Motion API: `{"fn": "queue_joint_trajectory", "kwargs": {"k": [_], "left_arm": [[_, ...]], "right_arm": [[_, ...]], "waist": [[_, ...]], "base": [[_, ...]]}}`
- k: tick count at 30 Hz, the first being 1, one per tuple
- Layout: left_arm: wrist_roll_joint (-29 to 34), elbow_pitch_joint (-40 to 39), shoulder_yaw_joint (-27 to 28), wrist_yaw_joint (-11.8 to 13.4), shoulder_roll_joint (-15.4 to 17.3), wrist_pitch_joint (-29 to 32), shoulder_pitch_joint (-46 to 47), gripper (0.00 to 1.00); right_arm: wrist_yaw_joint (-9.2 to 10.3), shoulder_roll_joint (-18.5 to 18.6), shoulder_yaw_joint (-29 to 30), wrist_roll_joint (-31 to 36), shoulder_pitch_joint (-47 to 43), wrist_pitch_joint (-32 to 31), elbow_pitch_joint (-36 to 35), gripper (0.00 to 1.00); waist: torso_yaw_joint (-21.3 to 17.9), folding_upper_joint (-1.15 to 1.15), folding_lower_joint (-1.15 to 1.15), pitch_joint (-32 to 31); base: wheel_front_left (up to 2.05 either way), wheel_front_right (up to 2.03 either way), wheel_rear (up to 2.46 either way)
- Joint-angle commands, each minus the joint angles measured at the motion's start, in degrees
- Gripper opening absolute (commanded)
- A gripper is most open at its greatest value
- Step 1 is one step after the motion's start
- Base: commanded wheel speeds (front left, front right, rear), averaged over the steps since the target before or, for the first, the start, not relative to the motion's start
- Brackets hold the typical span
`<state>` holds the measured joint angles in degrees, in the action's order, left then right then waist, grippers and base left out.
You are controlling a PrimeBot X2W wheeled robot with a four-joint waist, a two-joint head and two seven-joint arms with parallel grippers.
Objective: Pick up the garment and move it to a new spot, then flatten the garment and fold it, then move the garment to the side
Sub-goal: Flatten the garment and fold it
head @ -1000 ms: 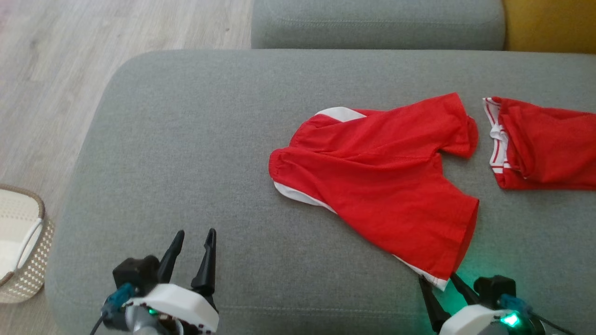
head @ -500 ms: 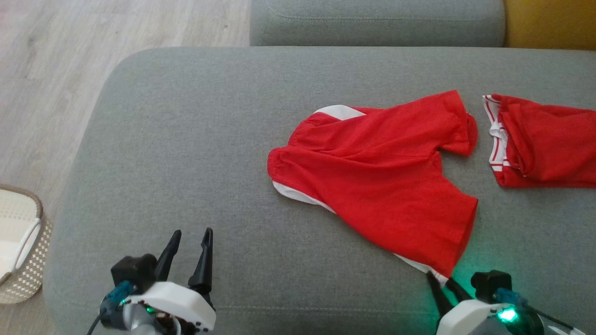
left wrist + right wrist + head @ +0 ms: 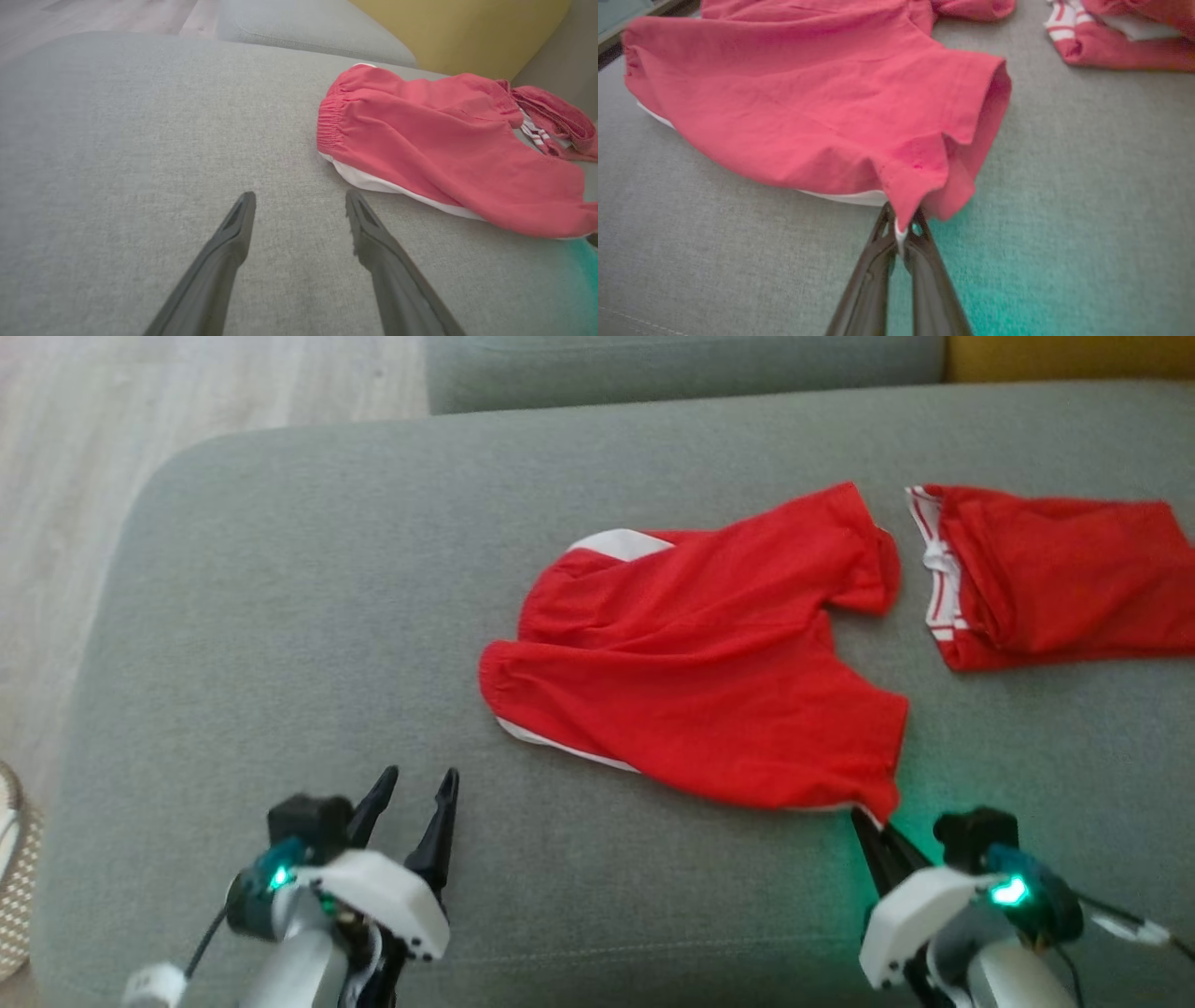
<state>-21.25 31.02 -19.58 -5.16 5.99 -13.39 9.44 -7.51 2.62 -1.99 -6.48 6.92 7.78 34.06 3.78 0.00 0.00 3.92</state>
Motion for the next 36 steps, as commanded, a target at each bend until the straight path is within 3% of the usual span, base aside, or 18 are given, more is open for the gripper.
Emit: {"fn": "queue_joint_trajectory", "kwargs": {"k": [1, 16, 25, 34, 35, 36], "left_arm": [[-0.1, 0.4, 1.1, -0.9, 0.7, 0.4, 4.2, 1.00], [-4.1, 14.8, -5.3, -2.3, 0.1, -0.7, 16.2, 1.00], [-6.9, 17.9, -10.4, -2.3, 0.8, -1.4, 20.8, 1.00], [-7.5, 19.0, -11.9, -2.3, 1.4, -1.6, 22.4, 1.00], [-7.5, 19.2, -12.4, -2.3, 1.3, -1.6, 22.4, 0.87], [-7.5, 19.3, -12.9, -2.3, 1.3, -1.6, 22.5, 0.22]], "right_arm": [[0.02, 0.3, -1.6, 0.4, 2.6, -0.5, -2.6, 0.00], [0.02, 0.3, -4.6, -0.5, 5.1, -2.9, -7.2, 0.00], [0.02, 0.3, -4.1, -0.5, 5.6, -3.1, -8.2, 0.00], [0.02, 0.3, -3.5, -0.2, 5.8, -3.3, -8.4, 0.00], [0.02, 0.3, -3.4, -0.2, 5.8, -3.3, -8.4, 0.00], [0.02, 0.3, -3.3, -0.1, 5.9, -3.3, -8.4, 0.00]], "waist": [[-1.4, 0.00, 0.00, 1.2], [-4.7, 0.00, 0.00, 5.8], [-5.9, 0.00, 0.00, 7.8], [-6.0, 0.00, 0.00, 8.3], [-5.9, 0.00, 0.00, 8.3], [-5.8, 0.00, 0.00, 8.3]], "base": [[0.00, 0.00, 0.00], [0.00, 0.00, 0.00], [0.00, 0.00, 0.00], [0.00, 0.00, 0.00], [0.00, 0.00, 0.00], [0.00, 0.00, 0.00]]}}
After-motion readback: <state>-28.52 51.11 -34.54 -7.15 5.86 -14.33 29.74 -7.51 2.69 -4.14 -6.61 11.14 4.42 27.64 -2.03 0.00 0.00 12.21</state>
